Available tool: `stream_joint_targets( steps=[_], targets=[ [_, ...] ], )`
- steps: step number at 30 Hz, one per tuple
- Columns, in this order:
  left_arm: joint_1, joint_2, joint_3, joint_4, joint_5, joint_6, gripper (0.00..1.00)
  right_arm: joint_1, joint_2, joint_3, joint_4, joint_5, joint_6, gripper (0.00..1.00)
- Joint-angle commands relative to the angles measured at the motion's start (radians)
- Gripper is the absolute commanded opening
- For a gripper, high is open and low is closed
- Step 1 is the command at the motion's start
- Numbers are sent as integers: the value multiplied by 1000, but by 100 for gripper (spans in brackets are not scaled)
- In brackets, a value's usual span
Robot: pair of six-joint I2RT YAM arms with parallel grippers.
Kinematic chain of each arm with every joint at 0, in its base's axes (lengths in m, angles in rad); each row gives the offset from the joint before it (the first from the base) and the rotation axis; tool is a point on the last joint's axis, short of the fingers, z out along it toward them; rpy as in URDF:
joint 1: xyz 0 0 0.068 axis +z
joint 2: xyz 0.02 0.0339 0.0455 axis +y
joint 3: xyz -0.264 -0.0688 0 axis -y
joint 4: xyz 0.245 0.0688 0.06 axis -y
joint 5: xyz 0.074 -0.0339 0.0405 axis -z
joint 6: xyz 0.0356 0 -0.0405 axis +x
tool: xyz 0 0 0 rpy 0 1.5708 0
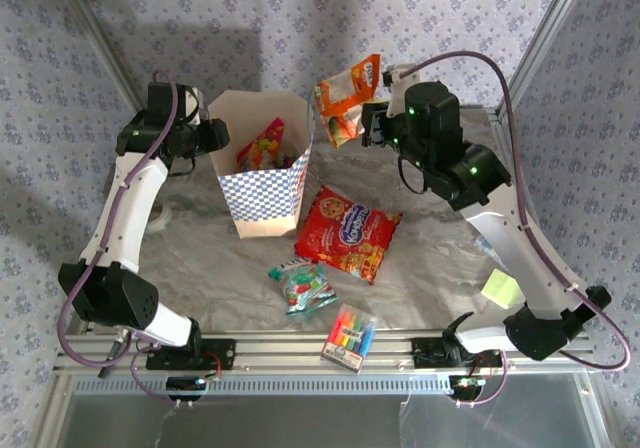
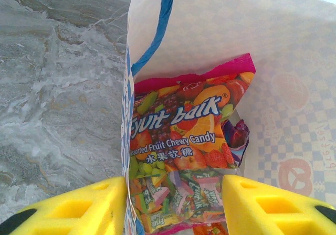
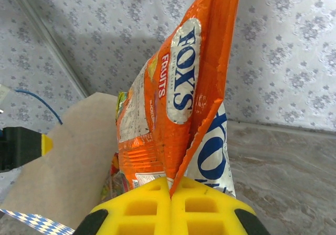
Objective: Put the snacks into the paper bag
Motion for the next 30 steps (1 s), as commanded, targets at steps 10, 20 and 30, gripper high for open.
stream_joint_targets(
  steps=[10,20,30],
  targets=[
    [14,-39,-19,22,-21,17,51,50,135,178,100,-81,-33,0],
    [33,-55,-62,35,-17,19,51,72,289,345,87,-127,-25,0],
    [64,-58,-70,29,3,35,51,73,430,510,43,-165,1,0]
  ],
)
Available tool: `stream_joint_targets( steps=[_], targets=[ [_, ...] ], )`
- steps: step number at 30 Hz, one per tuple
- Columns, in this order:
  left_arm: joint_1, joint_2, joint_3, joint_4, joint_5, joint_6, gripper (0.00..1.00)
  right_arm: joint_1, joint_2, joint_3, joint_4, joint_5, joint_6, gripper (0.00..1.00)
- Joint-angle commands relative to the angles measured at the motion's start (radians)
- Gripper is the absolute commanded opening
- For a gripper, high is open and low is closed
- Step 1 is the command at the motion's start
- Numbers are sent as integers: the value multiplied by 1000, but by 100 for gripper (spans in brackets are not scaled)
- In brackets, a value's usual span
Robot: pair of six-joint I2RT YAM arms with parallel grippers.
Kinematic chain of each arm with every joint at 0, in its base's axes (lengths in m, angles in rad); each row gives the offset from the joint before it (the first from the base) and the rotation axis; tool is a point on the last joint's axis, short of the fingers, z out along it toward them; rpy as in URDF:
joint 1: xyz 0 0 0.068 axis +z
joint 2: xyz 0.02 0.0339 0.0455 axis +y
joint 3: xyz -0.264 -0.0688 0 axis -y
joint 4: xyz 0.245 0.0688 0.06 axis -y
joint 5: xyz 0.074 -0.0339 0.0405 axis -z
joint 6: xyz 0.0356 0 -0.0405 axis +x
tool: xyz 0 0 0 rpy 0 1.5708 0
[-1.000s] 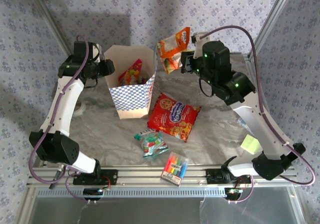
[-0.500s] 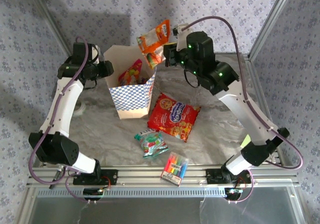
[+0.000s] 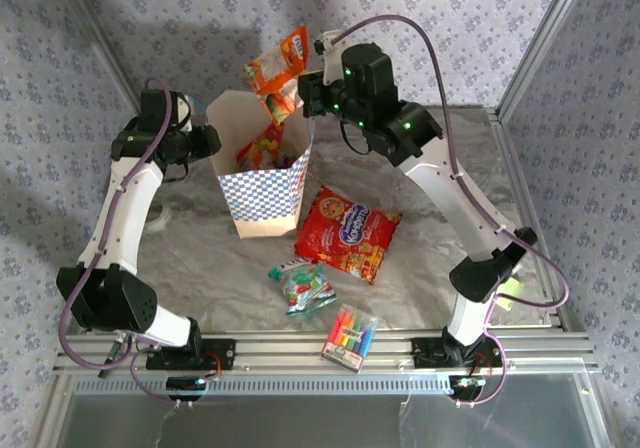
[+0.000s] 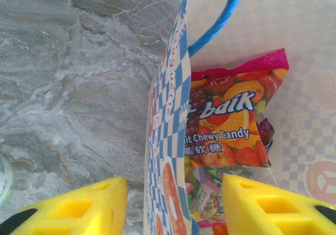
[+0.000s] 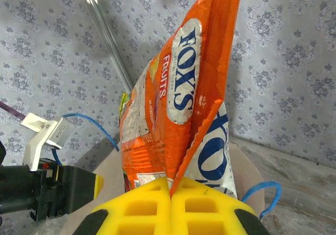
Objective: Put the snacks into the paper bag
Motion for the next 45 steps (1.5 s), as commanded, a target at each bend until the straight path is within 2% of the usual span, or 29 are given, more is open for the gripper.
stream_joint_targets(
  steps=[1,17,39,45],
  targets=[
    [11,-31,-1,15,15,24,51,6,34,86,14,-25,21,0],
    [37,-26,-3,13,70,37,51,-2,207,264,-42,-91,84,0],
    [47,-49,-40,18,72,29,51,-4,302,274,-63,-206,184,0],
    [50,-58,-45,15,72,29,51,3,316,270,-121,-251,208,0]
  ],
)
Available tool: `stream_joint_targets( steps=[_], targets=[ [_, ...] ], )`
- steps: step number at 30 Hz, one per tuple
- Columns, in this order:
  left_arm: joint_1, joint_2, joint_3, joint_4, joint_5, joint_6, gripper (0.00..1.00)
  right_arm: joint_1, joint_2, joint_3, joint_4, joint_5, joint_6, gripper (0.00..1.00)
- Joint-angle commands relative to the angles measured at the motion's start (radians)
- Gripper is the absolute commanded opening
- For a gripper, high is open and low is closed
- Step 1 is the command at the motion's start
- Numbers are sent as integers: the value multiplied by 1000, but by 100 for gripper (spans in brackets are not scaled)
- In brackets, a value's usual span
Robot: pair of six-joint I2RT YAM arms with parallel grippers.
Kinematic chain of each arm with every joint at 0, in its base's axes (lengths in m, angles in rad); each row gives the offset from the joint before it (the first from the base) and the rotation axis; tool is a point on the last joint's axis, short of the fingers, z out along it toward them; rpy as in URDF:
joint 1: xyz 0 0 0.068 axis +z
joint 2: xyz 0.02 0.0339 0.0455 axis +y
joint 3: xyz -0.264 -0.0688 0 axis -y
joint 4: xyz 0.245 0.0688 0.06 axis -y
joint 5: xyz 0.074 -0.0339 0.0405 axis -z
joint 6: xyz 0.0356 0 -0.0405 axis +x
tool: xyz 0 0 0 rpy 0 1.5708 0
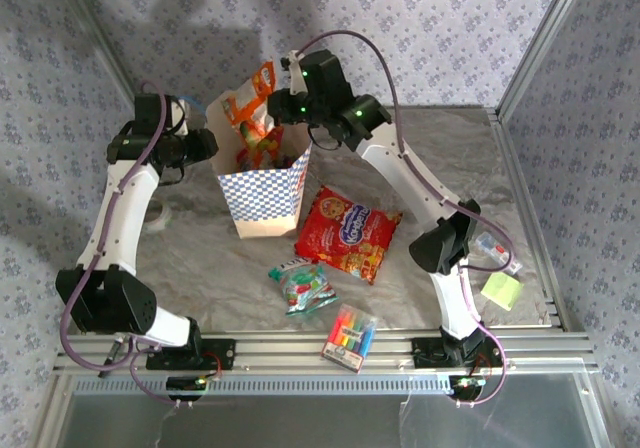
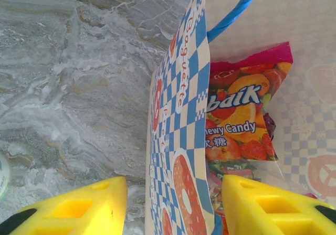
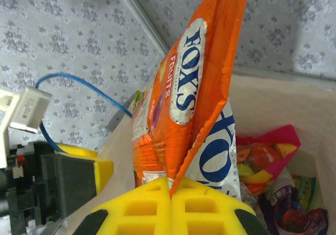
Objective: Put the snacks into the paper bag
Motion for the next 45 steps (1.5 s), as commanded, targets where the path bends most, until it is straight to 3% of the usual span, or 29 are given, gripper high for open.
stream_joint_targets(
  steps=[1,24,42,45],
  targets=[
    [10,-40,-7,4,15,11,51,8,1,38,-11,-52,29,0],
    [11,-48,-18,15,22,-8,51,51,-17,-46,-121,-174,33,0],
    [12,-50,-11,16,44,-26,51,50,-44,-133,-189,-180,2,0],
    [11,-51,-10,14,47,-27,51,50,-40,-133,-198,-189,-3,4]
  ],
)
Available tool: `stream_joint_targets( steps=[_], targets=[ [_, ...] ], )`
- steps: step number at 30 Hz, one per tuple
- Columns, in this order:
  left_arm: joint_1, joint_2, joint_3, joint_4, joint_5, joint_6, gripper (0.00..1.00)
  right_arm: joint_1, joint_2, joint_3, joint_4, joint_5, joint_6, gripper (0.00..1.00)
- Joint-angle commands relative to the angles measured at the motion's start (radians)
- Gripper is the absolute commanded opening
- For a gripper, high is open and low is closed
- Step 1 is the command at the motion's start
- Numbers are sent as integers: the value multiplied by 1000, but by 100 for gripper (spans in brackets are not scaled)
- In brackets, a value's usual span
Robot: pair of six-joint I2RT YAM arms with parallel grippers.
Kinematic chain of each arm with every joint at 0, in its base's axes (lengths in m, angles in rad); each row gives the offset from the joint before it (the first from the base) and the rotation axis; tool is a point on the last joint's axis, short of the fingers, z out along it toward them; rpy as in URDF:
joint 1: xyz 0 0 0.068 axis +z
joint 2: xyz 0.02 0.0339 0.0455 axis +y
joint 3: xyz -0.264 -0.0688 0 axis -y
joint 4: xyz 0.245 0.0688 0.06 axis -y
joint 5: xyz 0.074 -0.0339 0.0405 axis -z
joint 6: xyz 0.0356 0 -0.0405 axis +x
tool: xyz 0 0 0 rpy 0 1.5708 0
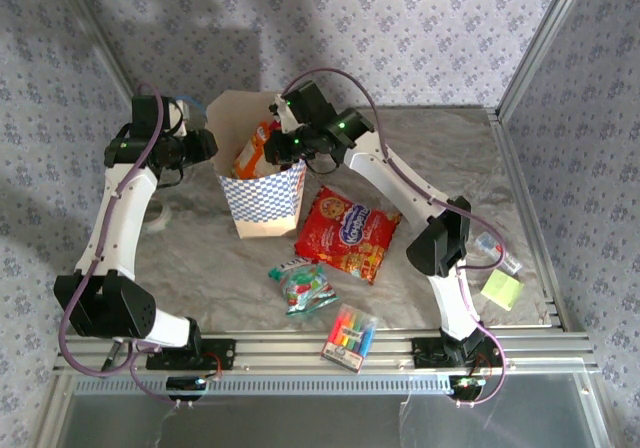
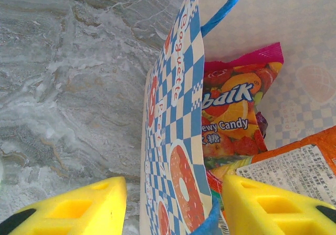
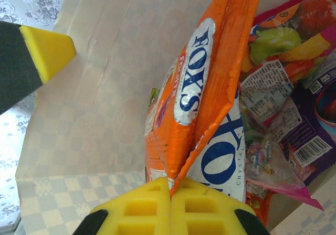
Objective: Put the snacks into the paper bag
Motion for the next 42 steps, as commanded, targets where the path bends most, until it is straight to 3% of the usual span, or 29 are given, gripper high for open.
stream_joint_targets(
  steps=[1,5,9,13,42],
  targets=[
    [6,-30,8,8,25,-15,51,3,-38,4,-13,-50,-23,7],
    [6,-25,15,-1,30,-18,52,-3,-17,39,-55,-47,-39,17],
    [5,-25,26,-14,32,-11,52,-13,-17,45,-76,-34,-42,37],
    [5,-26,27,-15,32,-10,52,-16,-24,46,-88,-4,-44,43],
    [0,-42,7,-14,44,-6,52,-16,-86,61,-70,-2,-109,42]
  ],
)
